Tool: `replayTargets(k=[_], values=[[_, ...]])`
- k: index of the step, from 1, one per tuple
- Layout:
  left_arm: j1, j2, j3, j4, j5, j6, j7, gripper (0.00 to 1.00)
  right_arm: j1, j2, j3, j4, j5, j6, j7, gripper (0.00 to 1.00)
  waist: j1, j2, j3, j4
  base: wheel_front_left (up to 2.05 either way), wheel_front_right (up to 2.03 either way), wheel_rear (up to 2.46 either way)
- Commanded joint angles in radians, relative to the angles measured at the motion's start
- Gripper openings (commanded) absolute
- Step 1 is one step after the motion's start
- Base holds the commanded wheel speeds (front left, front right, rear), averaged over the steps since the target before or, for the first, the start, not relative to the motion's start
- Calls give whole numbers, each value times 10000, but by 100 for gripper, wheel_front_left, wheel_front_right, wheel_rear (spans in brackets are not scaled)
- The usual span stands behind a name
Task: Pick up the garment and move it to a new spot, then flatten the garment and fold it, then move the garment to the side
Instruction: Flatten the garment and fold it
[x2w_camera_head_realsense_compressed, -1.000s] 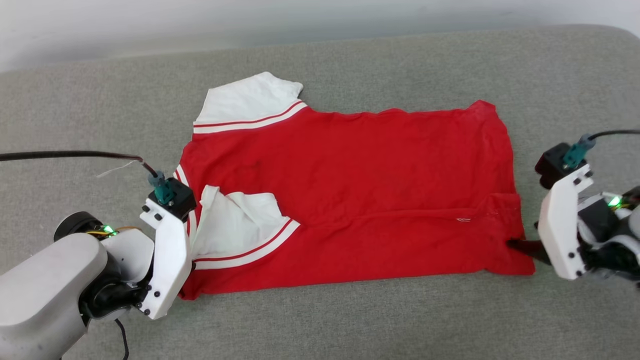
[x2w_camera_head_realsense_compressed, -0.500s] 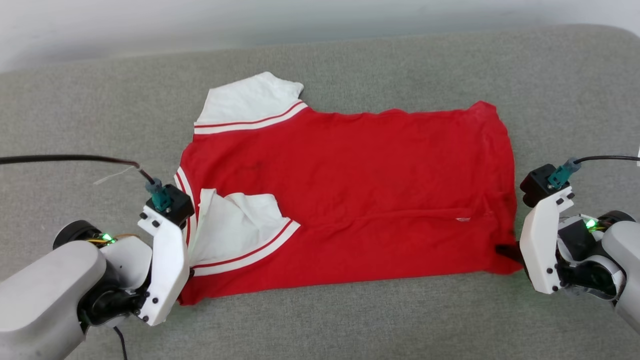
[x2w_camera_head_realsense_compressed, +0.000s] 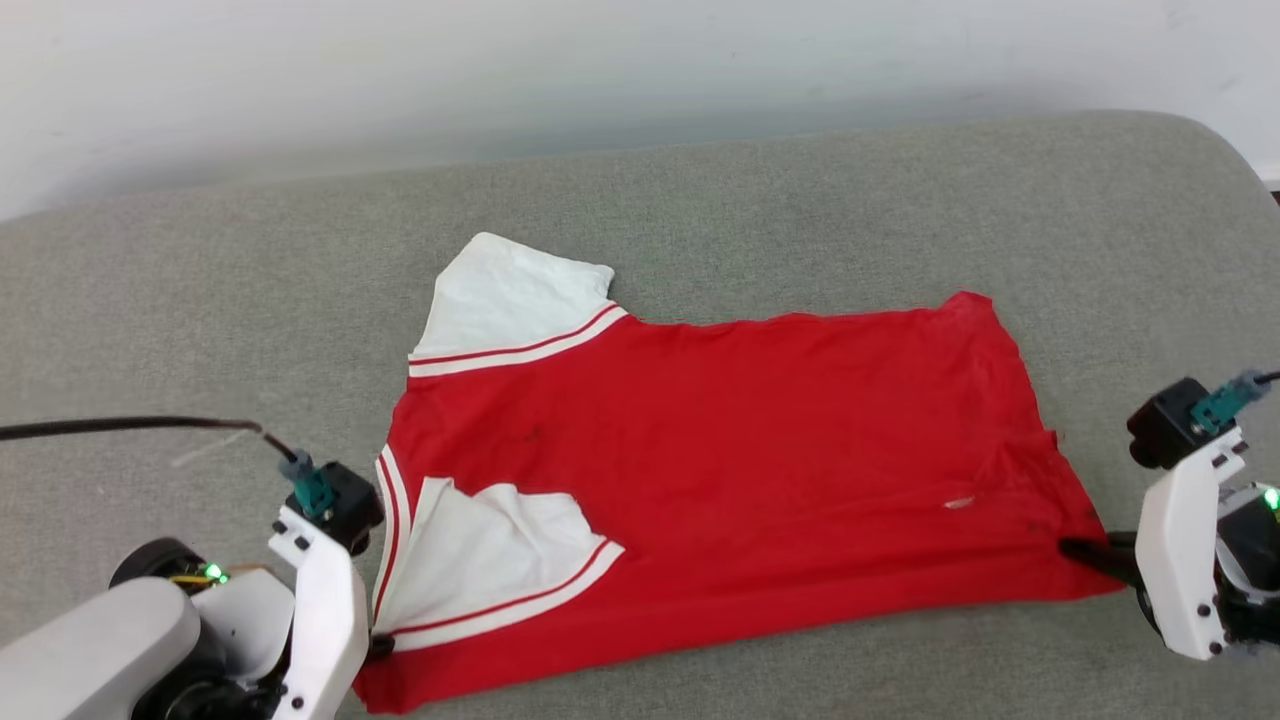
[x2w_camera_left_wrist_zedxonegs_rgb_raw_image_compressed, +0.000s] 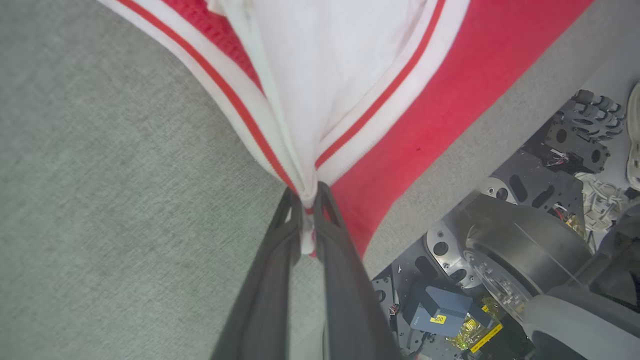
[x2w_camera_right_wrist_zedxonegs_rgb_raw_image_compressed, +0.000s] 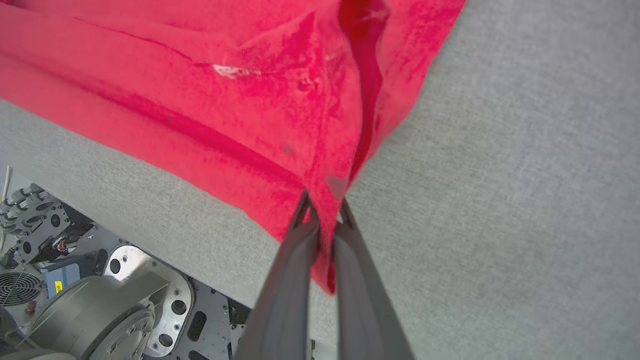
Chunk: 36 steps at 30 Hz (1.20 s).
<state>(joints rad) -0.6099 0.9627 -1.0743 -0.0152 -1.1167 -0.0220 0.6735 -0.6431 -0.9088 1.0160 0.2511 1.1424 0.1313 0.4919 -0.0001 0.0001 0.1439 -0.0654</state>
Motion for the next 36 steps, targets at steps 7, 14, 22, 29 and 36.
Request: replayTargets(k=[7, 14, 22, 29, 36], values=[[539, -2, -155, 280, -28, 237, -265, 0, 551, 250, 310, 373, -388, -13, -165, 0, 1, -1, 448, -159, 0, 0, 0], [270, -158, -27, 658, 182, 67, -663, 100, 582, 845, 209, 865, -623, -11, -935, 100, 1, -1, 416, -184, 0, 0, 0], [-617, 242, 904, 478, 205, 188, -1312, 100, 100, 671, -814, 205, -1712, -10, -3378, 100, 1, -1, 173, -207, 0, 0, 0], [-1947, 123, 1565, 980, 852, 132, -1828, 100, 136, 1376, -2985, 29, -3215, -10, -5811, 100, 1, -1, 635, -391, 0, 0, 0], [-3494, -401, 1968, 1883, 1165, -19, -1583, 100, 1239, 2755, -5835, -606, -5190, -10, -7045, 100, 1, -1, 1557, -708, 0, 0, 0]])
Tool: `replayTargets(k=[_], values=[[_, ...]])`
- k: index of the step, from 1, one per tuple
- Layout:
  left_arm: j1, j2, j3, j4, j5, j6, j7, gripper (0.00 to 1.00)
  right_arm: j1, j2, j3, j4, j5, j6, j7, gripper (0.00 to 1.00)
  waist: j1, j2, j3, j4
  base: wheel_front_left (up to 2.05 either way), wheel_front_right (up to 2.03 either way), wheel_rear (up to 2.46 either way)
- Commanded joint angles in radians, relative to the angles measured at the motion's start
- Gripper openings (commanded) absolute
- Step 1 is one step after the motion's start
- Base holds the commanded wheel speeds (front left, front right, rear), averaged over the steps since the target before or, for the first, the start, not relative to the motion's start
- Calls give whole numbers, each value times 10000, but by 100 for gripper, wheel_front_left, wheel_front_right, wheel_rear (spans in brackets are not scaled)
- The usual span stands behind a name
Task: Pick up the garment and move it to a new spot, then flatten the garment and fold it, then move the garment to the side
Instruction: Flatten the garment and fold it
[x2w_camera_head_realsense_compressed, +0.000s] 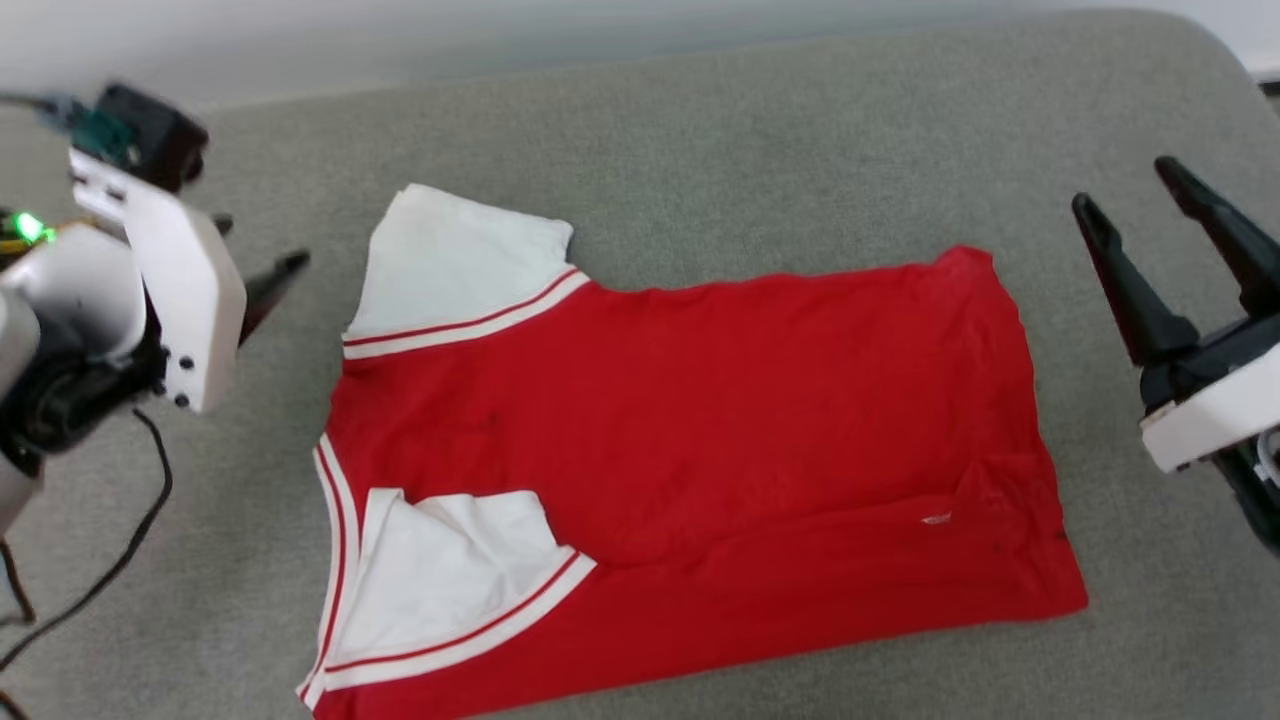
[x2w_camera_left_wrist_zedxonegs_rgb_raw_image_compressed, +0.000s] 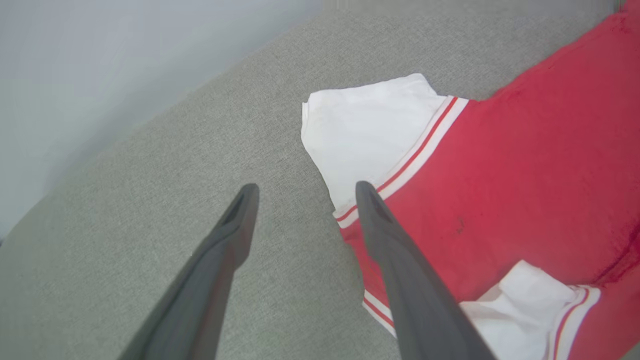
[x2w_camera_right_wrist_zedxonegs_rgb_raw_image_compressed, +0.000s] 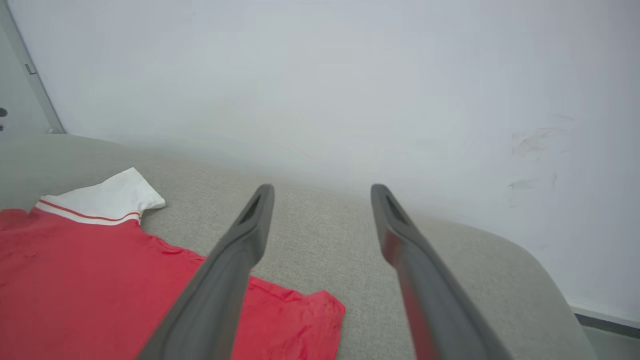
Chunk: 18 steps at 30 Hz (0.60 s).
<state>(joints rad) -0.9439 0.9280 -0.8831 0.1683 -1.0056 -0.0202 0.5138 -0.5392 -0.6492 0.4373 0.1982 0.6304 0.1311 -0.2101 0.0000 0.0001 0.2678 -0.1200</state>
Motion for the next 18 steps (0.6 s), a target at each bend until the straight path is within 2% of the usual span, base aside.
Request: replayTargets(k=[1, 5, 9, 12, 13, 18], values=[[-367, -124, 103, 163, 74, -32, 94, 100, 447, 391, -500, -266, -383, -8, -112, 100, 0, -1, 478, -217, 0, 0, 0], [-1304, -380, 136, 660, 174, -175, 661, 100, 1550, 1375, -1902, -1331, -1507, -8, -7, 100, 0, -1, 1121, -409, 0, 0, 0], [-2282, -648, 180, 1158, -24, -343, 1627, 100, 2497, 2199, -2778, -2460, -2277, -8, 227, 100, 0, -1, 1795, -585, 0, 0, 0], [-2981, -815, 120, 1385, -247, -414, 2646, 100, 2916, 2646, -3083, -3108, -2597, -8, 466, 100, 0, -1, 2282, -743, 0, 0, 0], [-2981, -815, 120, 1385, -247, -414, 2646, 100, 2916, 2646, -3083, -3108, -2597, -8, 466, 100, 0, -1, 2282, -743, 0, 0, 0], [-3907, -1023, -119, 1678, -207, -342, 4059, 100, 3116, 3063, -3115, -3801, -2587, -8, 901, 100, 0, -1, 2985, -969, 0, 0, 0]])
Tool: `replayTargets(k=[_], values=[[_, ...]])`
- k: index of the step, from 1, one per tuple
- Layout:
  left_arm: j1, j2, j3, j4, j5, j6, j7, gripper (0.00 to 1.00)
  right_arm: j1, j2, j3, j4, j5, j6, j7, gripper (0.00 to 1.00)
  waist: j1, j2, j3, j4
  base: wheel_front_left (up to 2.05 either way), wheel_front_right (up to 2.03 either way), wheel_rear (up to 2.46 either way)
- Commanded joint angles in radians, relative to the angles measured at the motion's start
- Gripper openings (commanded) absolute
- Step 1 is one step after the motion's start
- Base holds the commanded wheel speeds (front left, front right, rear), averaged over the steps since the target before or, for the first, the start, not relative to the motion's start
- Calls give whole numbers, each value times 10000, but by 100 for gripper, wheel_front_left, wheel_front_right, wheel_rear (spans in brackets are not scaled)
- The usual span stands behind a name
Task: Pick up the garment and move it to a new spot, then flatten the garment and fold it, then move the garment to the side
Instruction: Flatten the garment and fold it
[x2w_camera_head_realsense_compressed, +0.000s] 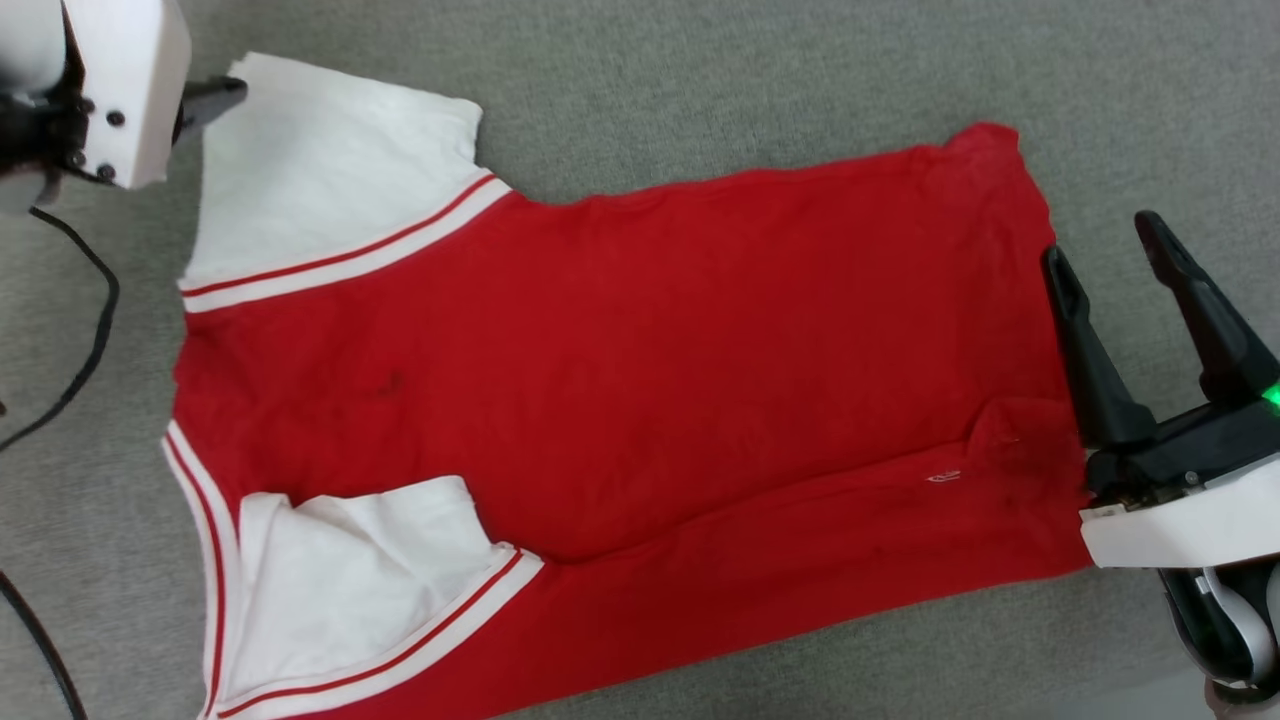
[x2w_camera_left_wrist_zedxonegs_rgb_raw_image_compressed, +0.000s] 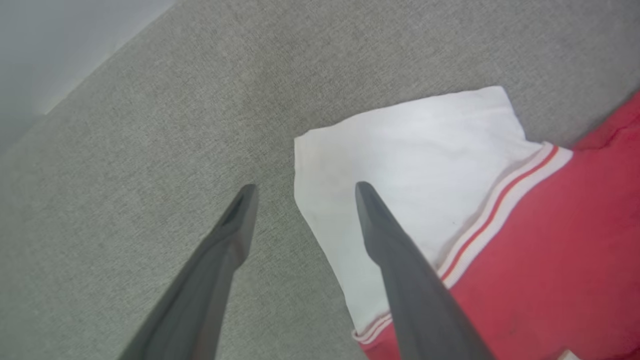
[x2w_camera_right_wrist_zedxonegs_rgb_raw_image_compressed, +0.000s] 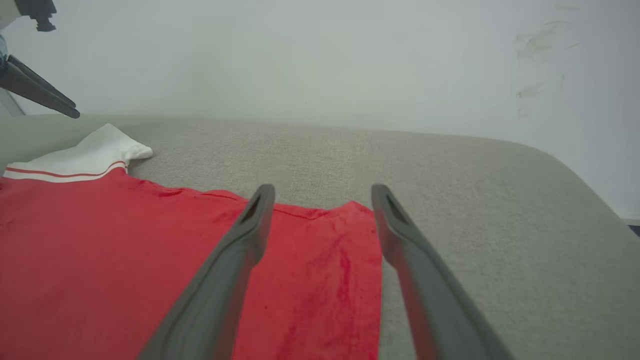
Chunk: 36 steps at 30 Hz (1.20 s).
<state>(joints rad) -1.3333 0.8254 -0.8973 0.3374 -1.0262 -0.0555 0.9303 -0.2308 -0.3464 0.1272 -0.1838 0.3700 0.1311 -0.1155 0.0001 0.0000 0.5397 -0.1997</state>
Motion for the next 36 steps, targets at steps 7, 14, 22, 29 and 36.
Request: replayTargets(k=[7, 14, 22, 29, 36], values=[[-546, -266, -403, 507, 378, -10, 675, 100, -311, 107, 219, -412, 7, -8, 258, 100, -1, 0, 964, -353, 0, 0, 0], [-181, -491, -904, 1030, 485, -308, 813, 0, -512, -16, 104, -332, 55, -8, 340, 100, -1, 0, 953, -318, 0, 0, 0], [-290, -660, -969, 915, 566, -584, 92, 0, -1439, -768, -453, -388, 34, -8, 940, 100, -1, 0, 123, -38, 0, 0, 0], [-246, -847, -1303, 354, 501, -711, -221, 0, -3032, -2310, 92, 94, 887, -8, 3716, 100, -1, 0, -386, 390, 0, 0, 0], [-304, -944, -1456, -112, 400, -723, -621, 0, -4902, -4087, 2052, 1246, 3091, -8, 7605, 100, -1, 0, -439, 774, 0, 0, 0]])
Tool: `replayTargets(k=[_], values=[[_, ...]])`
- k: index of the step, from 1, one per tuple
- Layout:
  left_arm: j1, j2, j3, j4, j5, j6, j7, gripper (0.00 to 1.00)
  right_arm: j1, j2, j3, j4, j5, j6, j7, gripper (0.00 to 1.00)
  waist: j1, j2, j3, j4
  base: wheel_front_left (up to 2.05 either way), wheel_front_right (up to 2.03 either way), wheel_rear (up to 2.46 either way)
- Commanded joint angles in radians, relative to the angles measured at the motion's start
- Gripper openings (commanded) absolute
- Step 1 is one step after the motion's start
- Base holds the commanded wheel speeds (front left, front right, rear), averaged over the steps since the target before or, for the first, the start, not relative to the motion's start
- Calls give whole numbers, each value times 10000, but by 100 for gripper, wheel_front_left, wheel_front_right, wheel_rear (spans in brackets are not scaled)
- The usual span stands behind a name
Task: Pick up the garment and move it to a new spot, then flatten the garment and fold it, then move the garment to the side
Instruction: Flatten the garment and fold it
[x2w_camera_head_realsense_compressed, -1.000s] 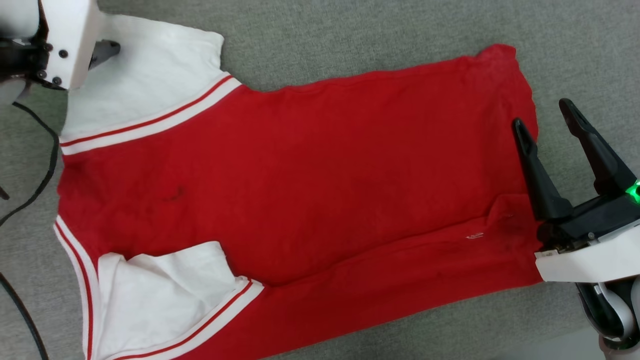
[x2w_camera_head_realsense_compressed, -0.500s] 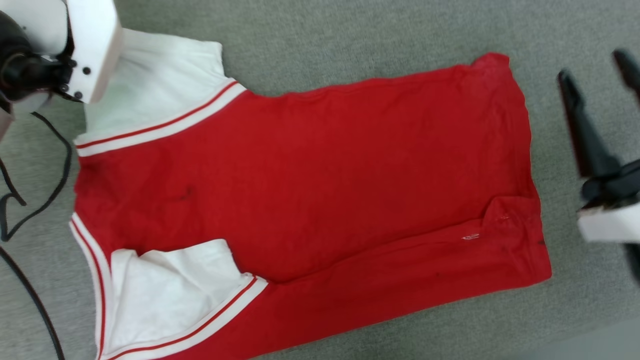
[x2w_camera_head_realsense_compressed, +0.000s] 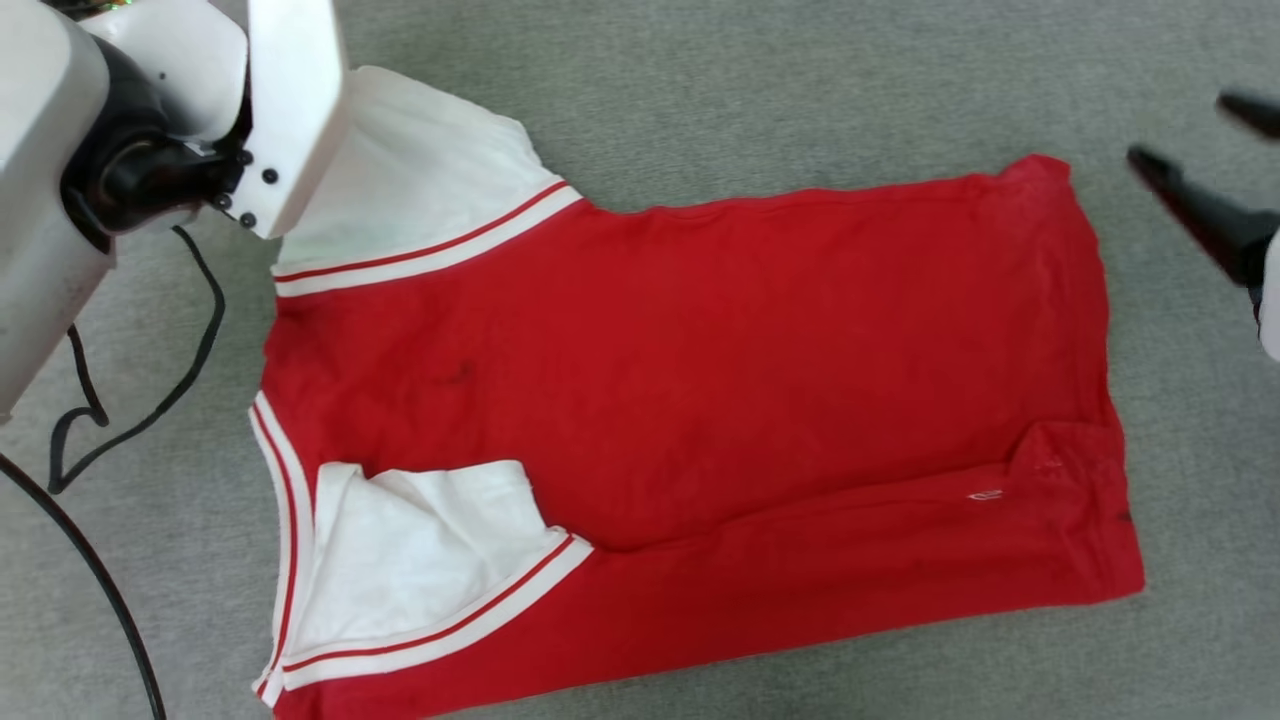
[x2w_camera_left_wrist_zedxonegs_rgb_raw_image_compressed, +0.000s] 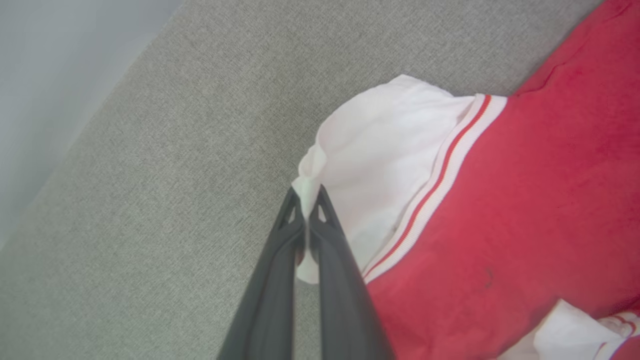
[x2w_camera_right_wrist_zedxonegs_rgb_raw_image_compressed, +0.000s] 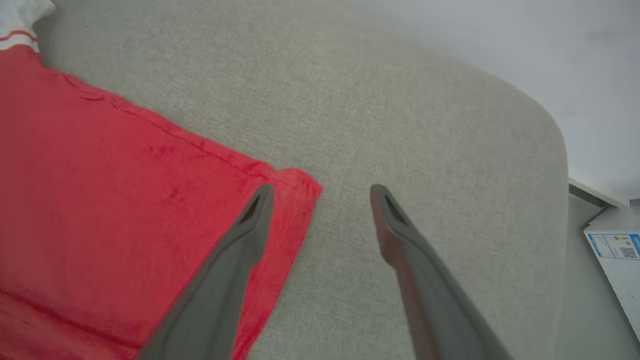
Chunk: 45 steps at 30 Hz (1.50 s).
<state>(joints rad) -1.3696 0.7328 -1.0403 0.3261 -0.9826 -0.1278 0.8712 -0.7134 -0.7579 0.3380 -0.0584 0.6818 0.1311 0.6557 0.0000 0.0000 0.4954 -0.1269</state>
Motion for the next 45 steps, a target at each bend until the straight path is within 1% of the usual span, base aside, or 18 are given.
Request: replayTargets(k=[1, 3, 6, 8, 11, 15, 19, 23, 24, 25, 32, 36, 37, 41, 45], values=[[45, -16, -62, -61, -38, -3, -49, 0, -350, -200, 285, 119, 270, -8, 490, 100, 0, 0, 24, 101, 0, 0, 0], [-37, -65, -105, -157, -35, -8, -128, 0, -893, -479, 797, 403, 722, -8, 1394, 100, 0, 0, 92, 234, 0, 0, 0], [-149, -154, -207, -325, -20, -12, -253, 0, -1481, -517, 1385, 973, 1298, -8, 2495, 100, 0, 0, 226, 418, 0, 0, 0], [-268, -209, -282, -465, -26, -13, -332, 0, -1869, -484, 1676, 1369, 1493, -8, 3103, 100, 0, 0, 342, 539, 0, 0, 0], [-420, -277, -371, -646, -55, -14, -494, 0, -2287, -288, 2084, 1901, 1508, -8, 3662, 100, 0, 0, 529, 721, 0, 0, 0], [-640, -396, -449, -794, -114, -15, -680, 0, -2562, 36, 2484, 2574, 1273, -8, 3642, 100, 0, 0, 765, 956, 0, 0, 0], [-775, -423, -552, -875, -138, -16, -854, 0, -2076, 309, 3217, 3153, 1397, -5, 3521, 100, 0, 0, 909, 1096, 0, 0, 0], [-846, -319, -671, -887, -152, -16, -1018, 0, -1711, 364, 3822, 3502, 1678, -3, 3219, 100, 0, 0, 934, 1109, 0, 0, 0], [-852, -294, -701, -871, -162, -15, -1045, 0, -1740, 364, 3888, 3535, 1743, -3, 3065, 46, 0, 0, 920, 1098, 0, 0, 0], [-838, -281, -724, -852, -184, -15, -1105, 0, -1825, 350, 3909, 3572, 1782, -3, 2874, 0, 0, 0, 885, 1083, 0, 0, 0], [-429, -144, -866, -864, -367, -15, -1651, 0, -2501, 72, 4059, 3600, 2054, -5, 1410, 0, 0, 0, 220, 1012, 0, 0, 0], [33, 129, -1009, -1135, -463, -16, -2056, 0, -2417, -182, 4447, 3492, 2286, -6, 656, 0, 0, 0, -413, 985, 0, 0, 0], [33, 129, -1009, -1135, -463, -16, -2056, 0, -2417, -182, 4447, 3492, 2286, -6, 656, 0, 0, 0, -413, 985, 0, 0, 0], [660, 497, -1091, -1601, -607, -2, -2444, 0, -2097, -447, 4908, 3402, 2507, -6, -32, 0, 0, 0, -1024, 1012, 0, 0, 0], [1426, 873, -1241, -2216, -702, 160, -2785, 0, -1710, -750, 5321, 3331, 2718, -6, -818, 0, 0, 0, -1623, 1090, 0, 0, 0]])
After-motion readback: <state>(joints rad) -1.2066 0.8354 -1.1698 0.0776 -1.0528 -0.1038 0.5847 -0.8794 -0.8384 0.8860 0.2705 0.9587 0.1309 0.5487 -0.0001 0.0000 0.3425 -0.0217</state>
